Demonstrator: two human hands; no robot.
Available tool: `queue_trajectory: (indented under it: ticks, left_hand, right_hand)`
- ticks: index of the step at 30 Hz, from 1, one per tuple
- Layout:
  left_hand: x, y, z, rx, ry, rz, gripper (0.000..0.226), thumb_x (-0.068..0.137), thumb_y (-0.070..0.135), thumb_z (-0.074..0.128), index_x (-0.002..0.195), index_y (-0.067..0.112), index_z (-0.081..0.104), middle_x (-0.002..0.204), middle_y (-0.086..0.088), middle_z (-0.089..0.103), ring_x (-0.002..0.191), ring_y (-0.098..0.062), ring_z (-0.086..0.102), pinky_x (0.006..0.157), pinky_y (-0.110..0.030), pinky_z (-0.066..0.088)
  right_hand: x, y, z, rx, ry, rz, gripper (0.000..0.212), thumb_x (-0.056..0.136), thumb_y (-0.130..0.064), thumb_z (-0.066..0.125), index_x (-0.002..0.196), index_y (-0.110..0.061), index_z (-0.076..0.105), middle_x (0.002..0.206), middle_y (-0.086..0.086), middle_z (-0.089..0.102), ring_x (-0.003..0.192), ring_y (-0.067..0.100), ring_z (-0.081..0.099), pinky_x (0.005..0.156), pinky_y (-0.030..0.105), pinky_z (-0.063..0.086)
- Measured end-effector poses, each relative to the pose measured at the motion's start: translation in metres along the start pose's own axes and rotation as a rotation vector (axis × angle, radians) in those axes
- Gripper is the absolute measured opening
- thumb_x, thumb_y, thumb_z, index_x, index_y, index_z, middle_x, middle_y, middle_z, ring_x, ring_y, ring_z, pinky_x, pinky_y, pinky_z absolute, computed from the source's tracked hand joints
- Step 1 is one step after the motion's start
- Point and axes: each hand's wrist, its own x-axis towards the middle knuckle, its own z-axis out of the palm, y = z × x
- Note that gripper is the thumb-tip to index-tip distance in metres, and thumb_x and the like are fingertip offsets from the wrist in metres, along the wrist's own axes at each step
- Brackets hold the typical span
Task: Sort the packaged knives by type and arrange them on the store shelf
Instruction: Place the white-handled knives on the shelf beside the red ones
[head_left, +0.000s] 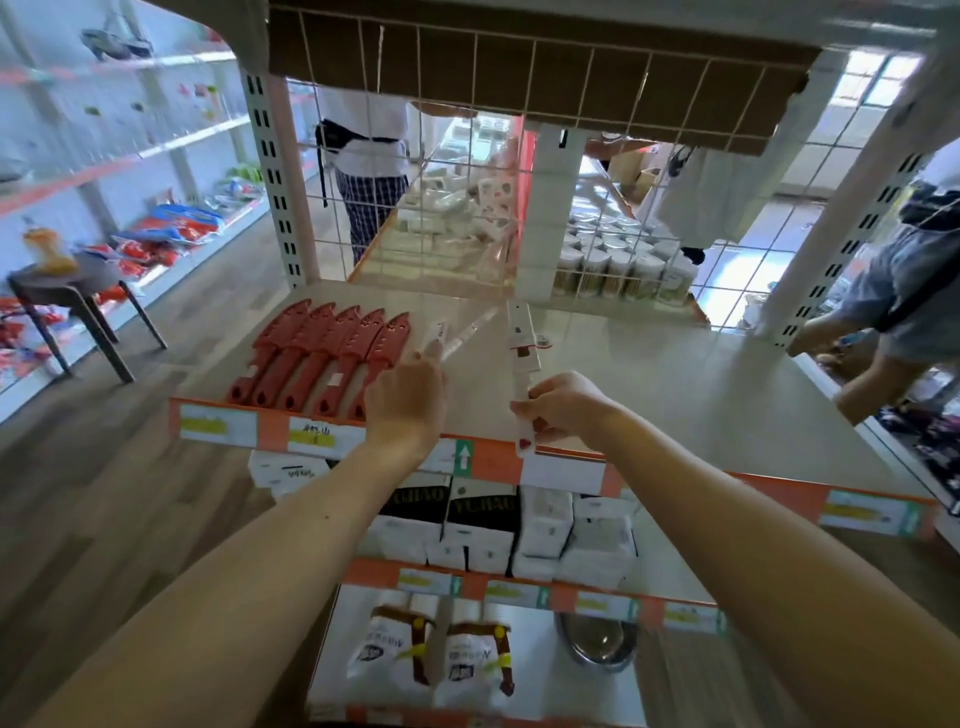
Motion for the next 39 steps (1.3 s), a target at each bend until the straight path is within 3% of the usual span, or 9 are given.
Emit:
queue_trajectory:
  ticks: [5,11,14,18,22,26,31,34,39]
  left_hand:
    - [-0.008,0.003,0.005,0.29,-0.048,0.245,0.062,0.096,-0.003,0.033,0.15,0.021,0.017,0.129,-0.014,0.053,0.09,-0.027,0.066,0.07,-0.032,0.052]
    - [-0.007,0.019,-0.001,0.351,-0.289,0.218,0.06,0.096,-0.002,0.027,0.151,0.018,0.012,0.145,-0.021,0.032,0.105,-0.03,0.059,0.077,-0.035,0.046]
    - [-0.004,0.024,0.008,0.351,-0.342,0.18,0.056,0.097,0.006,0.026,0.151,0.018,0.017,0.131,-0.019,0.047,0.109,-0.031,0.054,0.077,-0.036,0.042]
    - [0.005,0.024,0.015,0.318,-0.344,0.154,0.045,0.095,0.012,0.029,0.138,0.018,0.042,0.109,-0.013,0.062,0.1,-0.027,0.058,0.069,-0.031,0.038]
    - [0.011,0.021,0.017,0.294,-0.334,0.173,0.034,0.094,0.023,0.041,0.125,0.022,0.056,0.11,-0.008,0.066,0.101,-0.026,0.061,0.07,-0.026,0.04]
    - [0.02,0.021,0.022,0.291,-0.338,0.15,0.032,0.096,0.024,0.039,0.121,0.021,0.059,0.11,-0.007,0.067,0.098,-0.024,0.063,0.067,-0.026,0.039]
    - [0.022,0.021,0.028,0.307,-0.342,0.142,0.029,0.095,0.024,0.039,0.112,0.019,0.062,0.106,-0.007,0.067,0.095,-0.024,0.063,0.065,-0.026,0.037]
    - [0.02,0.021,0.025,0.297,-0.35,0.148,0.028,0.095,0.026,0.041,0.112,0.017,0.061,0.106,-0.008,0.066,0.098,-0.025,0.062,0.068,-0.027,0.037]
    - [0.019,0.016,0.021,0.282,-0.351,0.175,0.026,0.093,0.022,0.042,0.107,0.016,0.063,0.103,-0.007,0.067,0.095,-0.025,0.063,0.068,-0.027,0.038]
  right_hand:
    - [0.005,-0.003,-0.003,0.027,-0.005,-0.019,0.024,0.086,-0.013,0.066,0.107,0.001,0.066,0.09,0.009,0.068,0.072,0.017,0.065,0.077,0.027,0.055]
    - [0.008,-0.005,0.0,0.022,-0.009,0.004,0.027,0.085,-0.012,0.068,0.108,0.002,0.066,0.086,0.009,0.068,0.071,0.017,0.065,0.071,0.026,0.058]
    - [0.009,-0.005,0.001,0.009,-0.003,0.014,0.027,0.085,-0.012,0.068,0.107,0.003,0.066,0.096,0.013,0.069,0.081,0.02,0.066,0.078,0.029,0.057]
    - [0.011,-0.007,0.001,0.017,-0.006,0.015,0.026,0.085,-0.012,0.068,0.106,0.003,0.066,0.093,0.012,0.068,0.08,0.02,0.065,0.079,0.029,0.056]
    - [0.014,-0.008,0.002,0.012,-0.012,0.019,0.028,0.085,-0.013,0.069,0.107,0.003,0.066,0.091,0.012,0.071,0.077,0.019,0.066,0.079,0.029,0.057]
    - [0.018,-0.007,0.002,0.013,-0.004,0.017,0.03,0.085,-0.014,0.068,0.109,0.006,0.065,0.105,0.018,0.07,0.088,0.024,0.068,0.09,0.036,0.055]
    - [0.024,-0.006,0.003,-0.001,0.016,0.013,0.029,0.084,-0.015,0.07,0.103,0.006,0.067,0.098,0.018,0.071,0.072,0.019,0.064,0.078,0.03,0.057]
    - [0.029,-0.005,0.006,-0.093,0.074,-0.01,0.017,0.081,-0.018,0.072,0.077,-0.003,0.067,0.074,0.009,0.067,0.065,0.017,0.062,0.079,0.029,0.057]
    - [0.028,-0.008,0.012,-0.363,0.216,-0.117,0.02,0.077,-0.015,0.067,0.062,-0.006,0.058,0.06,0.003,0.054,0.059,0.016,0.053,0.052,0.021,0.045]
